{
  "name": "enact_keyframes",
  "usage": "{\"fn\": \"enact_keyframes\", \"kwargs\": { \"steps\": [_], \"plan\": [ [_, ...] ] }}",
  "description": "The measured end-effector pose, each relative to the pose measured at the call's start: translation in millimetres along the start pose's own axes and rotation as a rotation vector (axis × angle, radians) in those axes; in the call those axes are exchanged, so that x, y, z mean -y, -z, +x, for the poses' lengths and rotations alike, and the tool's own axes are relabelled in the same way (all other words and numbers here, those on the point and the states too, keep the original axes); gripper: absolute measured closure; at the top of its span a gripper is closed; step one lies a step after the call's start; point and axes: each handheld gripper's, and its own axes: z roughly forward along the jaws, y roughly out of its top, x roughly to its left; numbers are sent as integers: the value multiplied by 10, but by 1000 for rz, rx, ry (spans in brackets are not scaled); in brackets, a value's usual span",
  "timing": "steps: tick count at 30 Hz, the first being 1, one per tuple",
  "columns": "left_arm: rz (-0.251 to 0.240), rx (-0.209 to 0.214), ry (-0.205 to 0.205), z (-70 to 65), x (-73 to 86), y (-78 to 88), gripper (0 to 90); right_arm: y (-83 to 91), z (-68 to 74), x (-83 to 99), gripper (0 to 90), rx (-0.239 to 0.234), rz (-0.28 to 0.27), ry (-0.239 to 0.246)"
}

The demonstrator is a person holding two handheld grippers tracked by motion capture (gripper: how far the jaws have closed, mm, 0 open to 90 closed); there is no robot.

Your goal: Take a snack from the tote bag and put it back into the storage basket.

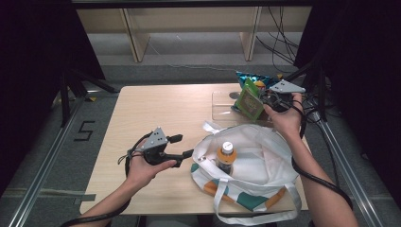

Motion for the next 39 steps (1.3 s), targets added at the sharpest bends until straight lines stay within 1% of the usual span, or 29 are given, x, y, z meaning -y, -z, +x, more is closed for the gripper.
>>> {"fn": "enact_keyframes", "kwargs": {
  "steps": [1,5,6,11,12,14,16,17,18,20,22,23,24,26,28,30,31,32,33,36,37,38,39],
  "plan": [
    [0,0,0,-1,0,1,292,8,1,3,900,-3,11,0],
    [0,0,-1,1,0,2,292,2,-9,23,900,1,4,5],
    [0,-1,0,1,0,2,292,6,-1,28,900,3,6,-5],
    [1,0,-1,-2,0,0,292,14,-13,43,900,6,11,4],
    [2,1,-2,-2,0,1,292,17,-9,49,900,7,13,-3],
    [2,0,-1,-2,1,1,292,23,-10,58,900,5,21,-2],
    [1,-1,-1,1,1,1,292,27,-10,69,900,9,18,2],
    [1,0,-1,2,1,1,292,28,-10,73,900,2,20,-1],
    [2,-1,-1,1,1,1,292,24,-3,81,900,11,12,-6],
    [3,0,0,-2,3,0,292,20,-5,92,900,10,15,-5],
    [3,0,-1,-2,2,1,292,23,-11,99,900,6,26,-1],
    [1,0,0,-1,1,1,291,16,-8,106,900,12,20,-4],
    [1,-1,-1,1,0,3,291,12,-19,108,900,10,19,6],
    [-1,-1,0,2,0,3,292,9,-18,113,900,9,21,7],
    [0,-1,-1,0,2,3,291,18,-18,113,900,1,38,8],
    [2,0,-1,-2,3,2,291,10,-1,123,900,9,32,-3],
    [1,0,-1,-1,2,2,291,6,-16,126,900,8,35,12],
    [1,0,-1,-1,1,2,291,7,-16,131,900,5,42,13],
    [1,-1,-1,1,1,2,291,3,0,140,900,6,46,0],
    [1,-1,-1,0,3,2,291,-5,-21,159,900,7,57,22],
    [3,0,-1,-1,4,1,291,-8,-4,167,900,9,51,4],
    [-3,8,1,1,8,-8,291,-10,-1,173,900,8,53,2],
    [-3,8,0,0,8,-9,291,-8,-7,176,900,7,66,13]
  ]
}}
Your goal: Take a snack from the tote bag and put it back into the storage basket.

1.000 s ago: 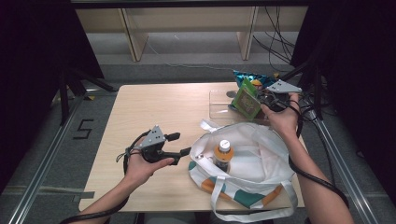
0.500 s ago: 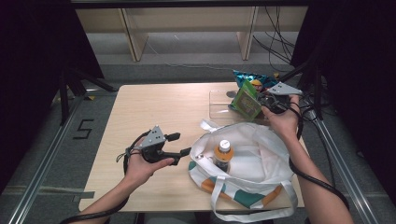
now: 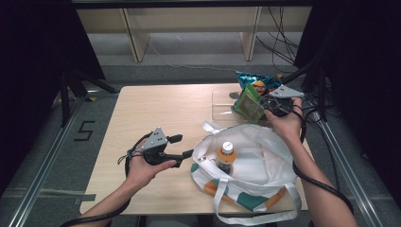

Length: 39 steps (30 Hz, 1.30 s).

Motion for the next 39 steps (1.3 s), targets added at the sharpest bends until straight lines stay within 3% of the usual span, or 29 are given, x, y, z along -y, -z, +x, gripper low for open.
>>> {"fn": "enact_keyframes", "kwargs": {
  "steps": [19,22,39],
  "plan": [
    [2,-7,-3,3,-10,20,291,-64,10,74,900,-4,37,7],
    [3,-9,-3,5,-11,23,291,-69,24,90,900,-1,45,-14],
    [8,-4,-2,-4,-3,0,290,-63,-15,111,897,0,85,4]
  ]
}}
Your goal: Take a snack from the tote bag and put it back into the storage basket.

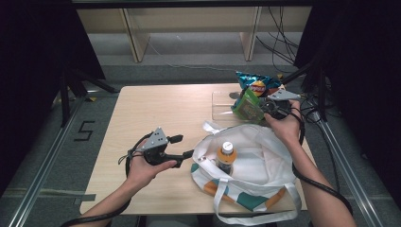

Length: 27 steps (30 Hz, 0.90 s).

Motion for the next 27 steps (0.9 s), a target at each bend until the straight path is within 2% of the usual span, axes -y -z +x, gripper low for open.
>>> {"fn": "enact_keyframes", "kwargs": {
  "steps": [2,8,12,16,19,20,21,22,27],
  "plan": [
    [-2,0,1,-1,-1,0,290,-10,4,5,893,11,-11,2],
    [2,1,1,-2,1,-5,290,9,6,-8,867,-3,2,-2],
    [1,1,1,-4,0,-7,290,-10,18,-9,837,3,-22,-5],
    [2,1,1,-2,2,-4,290,-4,29,-23,816,-13,4,4],
    [0,0,-1,1,-1,0,290,-10,48,-24,810,-12,-5,-8],
    [-1,-1,0,0,-1,1,291,-16,39,-26,808,-13,-7,6],
    [-2,0,0,0,-1,2,290,-8,41,-33,801,-23,8,10],
    [-2,0,0,1,-2,3,291,-14,52,-33,791,-21,-6,6],
    [-1,-1,0,1,-1,2,290,6,75,-42,778,-36,13,22]
  ]
}}
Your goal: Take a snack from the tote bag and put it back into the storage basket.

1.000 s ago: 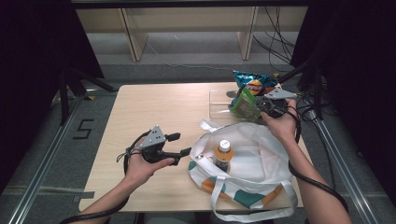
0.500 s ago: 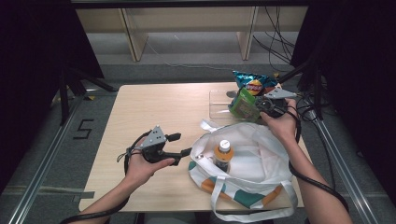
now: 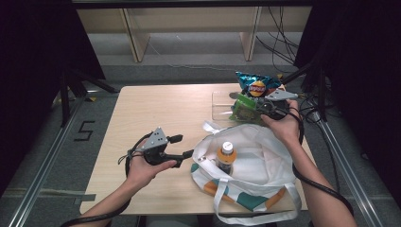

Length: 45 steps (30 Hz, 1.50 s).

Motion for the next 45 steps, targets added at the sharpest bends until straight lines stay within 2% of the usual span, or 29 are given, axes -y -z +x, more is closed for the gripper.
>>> {"fn": "enact_keyframes", "kwargs": {
  "steps": [4,8,12,15,16,17,18,19,21,23,27,32,33,37,38,39,42,45],
  "plan": [
    [1,0,-1,-1,0,-1,291,4,19,0,761,-12,8,-7],
    [1,1,-1,-1,0,-2,290,0,-7,5,735,-21,26,16],
    [-8,7,0,2,1,-5,291,-11,9,15,722,-21,34,2],
    [-3,2,0,0,0,-1,290,-21,-8,16,699,-23,34,14],
    [0,0,-1,-1,-1,1,290,-25,-11,19,717,-21,37,21],
    [-1,1,-1,-1,-1,0,290,-23,4,21,749,-34,55,4],
    [-8,8,0,2,1,-5,291,-26,-4,21,789,-23,49,23],
    [-8,7,-1,3,0,-4,291,-14,-3,22,814,-32,74,20],
    [-7,6,3,4,1,-3,290,-9,-11,25,866,-8,65,47],
    [-7,6,1,5,2,-3,290,7,1,24,898,-11,70,29],
    [-7,8,-1,3,0,-6,291,26,-3,-2,900,16,68,72],
    [-2,-1,0,1,-5,4,291,57,-12,-35,900,19,71,83],
    [-1,-2,1,1,-4,6,291,62,-2,-38,900,26,66,68],
    [-6,5,0,2,-2,-4,290,66,-33,-33,900,21,64,77],
    [-6,5,-1,1,-3,-5,291,69,-24,-24,900,17,83,67],
    [-8,7,0,0,-3,-5,291,53,-39,-13,900,23,80,84],
    [-2,-2,1,2,-4,7,291,45,-15,13,900,12,102,41],
    [-7,6,3,6,1,-2,291,46,-17,12,874,6,100,41]
  ]
}}
